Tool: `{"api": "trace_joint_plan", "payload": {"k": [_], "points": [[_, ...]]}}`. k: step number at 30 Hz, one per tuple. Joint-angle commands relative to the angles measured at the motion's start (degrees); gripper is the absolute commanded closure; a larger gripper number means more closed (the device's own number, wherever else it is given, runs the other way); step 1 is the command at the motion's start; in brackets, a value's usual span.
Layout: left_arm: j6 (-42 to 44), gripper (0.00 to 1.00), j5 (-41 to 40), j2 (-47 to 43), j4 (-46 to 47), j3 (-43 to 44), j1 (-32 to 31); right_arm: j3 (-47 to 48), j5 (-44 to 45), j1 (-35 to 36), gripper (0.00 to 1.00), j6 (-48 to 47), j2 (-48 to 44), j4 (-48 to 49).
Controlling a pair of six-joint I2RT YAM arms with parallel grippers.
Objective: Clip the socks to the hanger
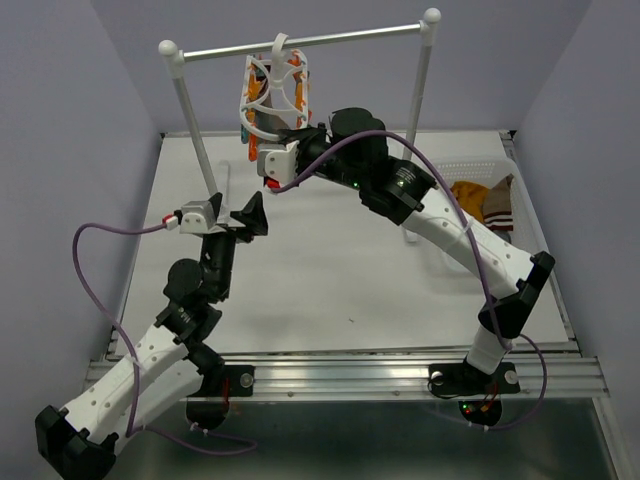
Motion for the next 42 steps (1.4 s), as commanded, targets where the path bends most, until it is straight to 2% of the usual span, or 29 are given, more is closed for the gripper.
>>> {"api": "trace_joint_plan", "payload": {"k": [1,2,4,7,8,13,14,16,19,22,23,26,29,33,42], "points": [[6.8,0.01,3.1,-1.5,8.8,-2.0,0.0,3.0,3.8,0.6,0.99,1.5,0.2,4.5],[11.1,0.01,7.8,-0.8,8.4,-1.6,0.1,3.0,3.5,0.6,0.99,1.3,0.1,4.5],[14.3,0.01,12.9,1.6,10.7,-1.7,0.2,3.1,3.2,0.6,0.99,1.1,-0.1,3.8],[15.5,0.01,23.1,3.6,8.2,1.1,2.7,3.4,2.9,0.6,0.99,1.0,-0.3,3.3],[15.7,0.01,29.3,4.1,6.7,3.3,3.8,3.3,2.7,0.6,0.99,0.8,-0.3,3.1],[18.3,0.01,35.4,5.6,9.5,4.8,9.6,3.6,3.1,0.6,0.99,1.4,-0.2,2.9],[18.7,0.01,38.9,5.6,9.7,5.0,10.6,3.4,3.2,0.6,0.99,1.4,-0.3,2.9],[16.9,0.01,41.3,5.9,10.9,5.5,12.8,3.2,3.4,0.6,0.99,1.3,-0.4,2.9],[13.1,0.01,49.5,7.8,14.3,6.8,19.0,3.3,3.2,0.6,0.99,1.3,-0.6,3.0],[8.9,0.01,60.9,11.9,16.4,9.6,26.2,3.4,3.0,0.6,0.99,1.4,-0.6,2.9],[6.7,0.01,68.8,13.1,18.0,11.2,29.2,3.6,3.2,0.6,0.99,1.3,-0.5,3.0],[3.2,0.01,79.1,17.9,21.7,14.4,33.6,4.2,3.9,0.6,0.99,1.2,0.0,3.0],[0.9,0.01,83.9,20.6,24.6,16.4,35.4,4.5,4.0,0.6,0.99,1.1,0.5,3.0],[1.7,0.01,84.1,22.3,24.0,18.5,35.9,5.4,5.8,0.6,0.99,1.3,1.3,2.9],[-1.4,0.03,85.5,25.1,29.0,19.9,36.4,6.6,5.9,0.6,0.99,2.1,2.4,3.0]]}}
